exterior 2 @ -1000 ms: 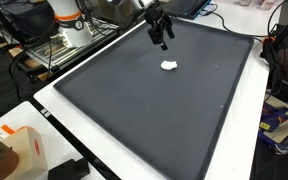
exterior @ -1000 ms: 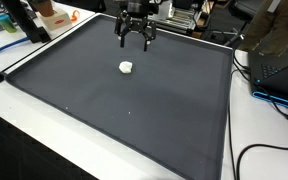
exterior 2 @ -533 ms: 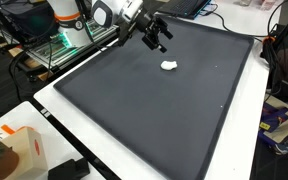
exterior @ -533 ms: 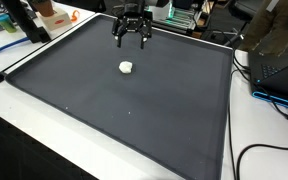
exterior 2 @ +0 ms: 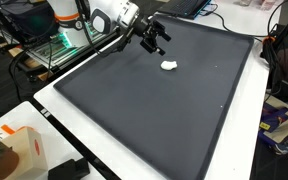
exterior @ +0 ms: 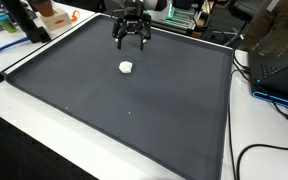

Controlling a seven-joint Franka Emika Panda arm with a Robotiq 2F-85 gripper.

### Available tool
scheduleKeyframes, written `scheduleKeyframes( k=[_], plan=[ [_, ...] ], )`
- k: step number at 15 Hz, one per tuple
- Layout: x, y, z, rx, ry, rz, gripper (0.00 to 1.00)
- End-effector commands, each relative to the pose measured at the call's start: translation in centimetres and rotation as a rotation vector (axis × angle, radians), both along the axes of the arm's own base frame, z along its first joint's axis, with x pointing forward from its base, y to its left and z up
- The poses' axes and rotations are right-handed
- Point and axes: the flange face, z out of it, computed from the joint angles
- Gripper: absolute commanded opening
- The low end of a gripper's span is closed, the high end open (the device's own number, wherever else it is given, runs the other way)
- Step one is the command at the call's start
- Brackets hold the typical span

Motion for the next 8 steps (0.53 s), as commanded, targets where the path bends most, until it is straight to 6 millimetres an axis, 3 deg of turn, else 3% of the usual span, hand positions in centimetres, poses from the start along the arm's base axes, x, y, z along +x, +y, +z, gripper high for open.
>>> scheduleKeyframes(
  k=[1,8],
  plan=[
    [0.34,-0.16,-0.19,-0.041,0.015,-0.026,1.0],
    [0.61,0.64,-0.08,-0.077,0.036,-0.037,1.0]
  ],
)
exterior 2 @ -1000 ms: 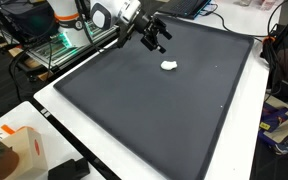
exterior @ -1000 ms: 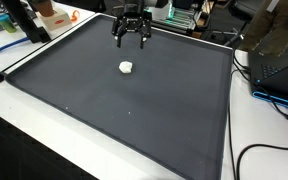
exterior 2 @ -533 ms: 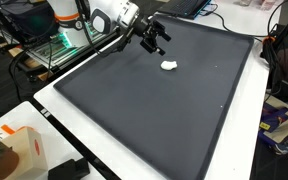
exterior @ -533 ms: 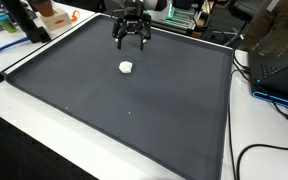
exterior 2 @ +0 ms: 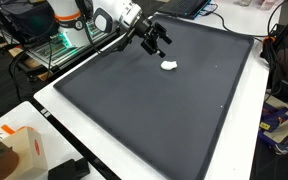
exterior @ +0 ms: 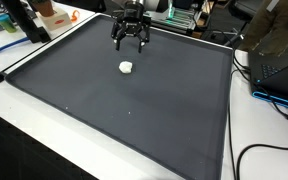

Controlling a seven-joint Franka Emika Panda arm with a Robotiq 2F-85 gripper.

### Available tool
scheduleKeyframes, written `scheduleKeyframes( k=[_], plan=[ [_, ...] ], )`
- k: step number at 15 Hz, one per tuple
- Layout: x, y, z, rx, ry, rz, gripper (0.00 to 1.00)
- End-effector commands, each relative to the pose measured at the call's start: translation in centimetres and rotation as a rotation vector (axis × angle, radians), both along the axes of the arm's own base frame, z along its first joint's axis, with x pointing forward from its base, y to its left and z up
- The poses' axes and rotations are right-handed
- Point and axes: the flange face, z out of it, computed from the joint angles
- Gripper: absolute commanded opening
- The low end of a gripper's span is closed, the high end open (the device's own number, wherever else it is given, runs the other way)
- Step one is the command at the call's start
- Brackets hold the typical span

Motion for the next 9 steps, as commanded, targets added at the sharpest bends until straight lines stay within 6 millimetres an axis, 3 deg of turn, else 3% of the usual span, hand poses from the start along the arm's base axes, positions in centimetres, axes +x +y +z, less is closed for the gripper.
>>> scheduleKeyframes(
  k=[1,9],
  plan=[
    [-0.1,0.5,0.4,-0.037,0.023,0.0,1.0],
    [0.9,1.7,3.4,-0.078,0.098,-0.02,1.0]
  ],
)
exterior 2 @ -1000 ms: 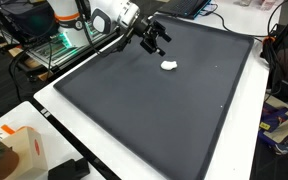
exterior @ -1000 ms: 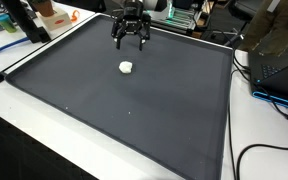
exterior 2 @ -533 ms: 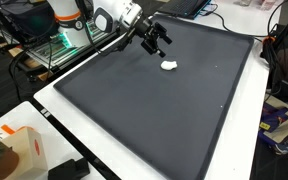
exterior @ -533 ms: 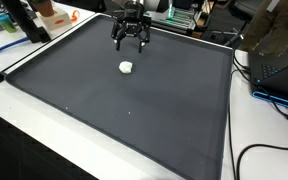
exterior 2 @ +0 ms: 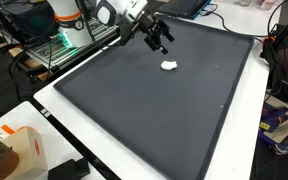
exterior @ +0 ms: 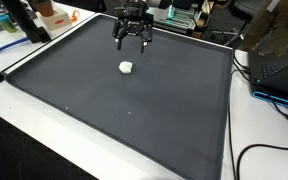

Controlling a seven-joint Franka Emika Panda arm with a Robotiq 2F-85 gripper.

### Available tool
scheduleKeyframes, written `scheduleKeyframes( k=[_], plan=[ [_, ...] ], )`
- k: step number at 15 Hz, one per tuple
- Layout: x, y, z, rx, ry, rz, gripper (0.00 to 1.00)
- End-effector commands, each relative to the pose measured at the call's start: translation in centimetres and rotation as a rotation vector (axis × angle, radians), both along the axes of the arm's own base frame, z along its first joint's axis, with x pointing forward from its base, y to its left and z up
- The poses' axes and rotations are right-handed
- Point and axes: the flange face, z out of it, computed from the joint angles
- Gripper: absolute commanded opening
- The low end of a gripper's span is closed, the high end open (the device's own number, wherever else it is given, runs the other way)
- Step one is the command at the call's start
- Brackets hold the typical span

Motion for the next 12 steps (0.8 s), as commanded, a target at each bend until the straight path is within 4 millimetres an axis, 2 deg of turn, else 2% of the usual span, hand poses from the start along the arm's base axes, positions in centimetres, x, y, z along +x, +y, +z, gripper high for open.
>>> scheduleKeyframes(
  k=[1,12],
  plan=[
    [0.1,0.3,2.1,-0.036,0.062,-0.024,1.0],
    [2.9,2.0,5.3,-0.079,0.255,-0.039,1.0]
  ],
)
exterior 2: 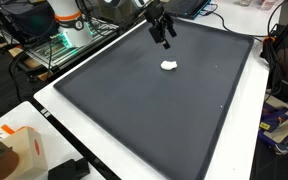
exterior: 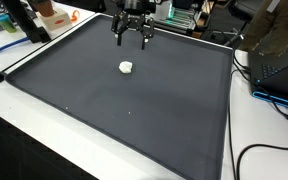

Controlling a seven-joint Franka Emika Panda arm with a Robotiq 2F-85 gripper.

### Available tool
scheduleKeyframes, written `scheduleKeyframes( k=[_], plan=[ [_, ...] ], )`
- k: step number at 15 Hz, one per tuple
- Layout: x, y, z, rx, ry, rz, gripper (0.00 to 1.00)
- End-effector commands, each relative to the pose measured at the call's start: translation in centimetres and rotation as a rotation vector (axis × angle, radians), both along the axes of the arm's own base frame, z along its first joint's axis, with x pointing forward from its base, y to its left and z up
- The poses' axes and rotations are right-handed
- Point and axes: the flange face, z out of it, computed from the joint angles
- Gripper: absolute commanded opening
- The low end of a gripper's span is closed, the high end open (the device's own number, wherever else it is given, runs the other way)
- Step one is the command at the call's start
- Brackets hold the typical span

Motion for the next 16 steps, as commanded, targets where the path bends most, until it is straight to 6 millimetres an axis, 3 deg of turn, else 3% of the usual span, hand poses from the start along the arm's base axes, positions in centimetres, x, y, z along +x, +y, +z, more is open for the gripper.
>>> scheduleKeyframes(
  k=[1,7,13,16],
  plan=[
    [0.7,0.6,1.1,-0.004,0.074,-0.03,1.0],
    [2.5,2.0,2.1,0.006,0.165,-0.073,1.0],
    [2.6,1.7,1.9,-0.007,0.136,-0.048,1.0],
    [3.8,0.7,3.1,-0.033,0.182,-0.082,1.0]
  ],
)
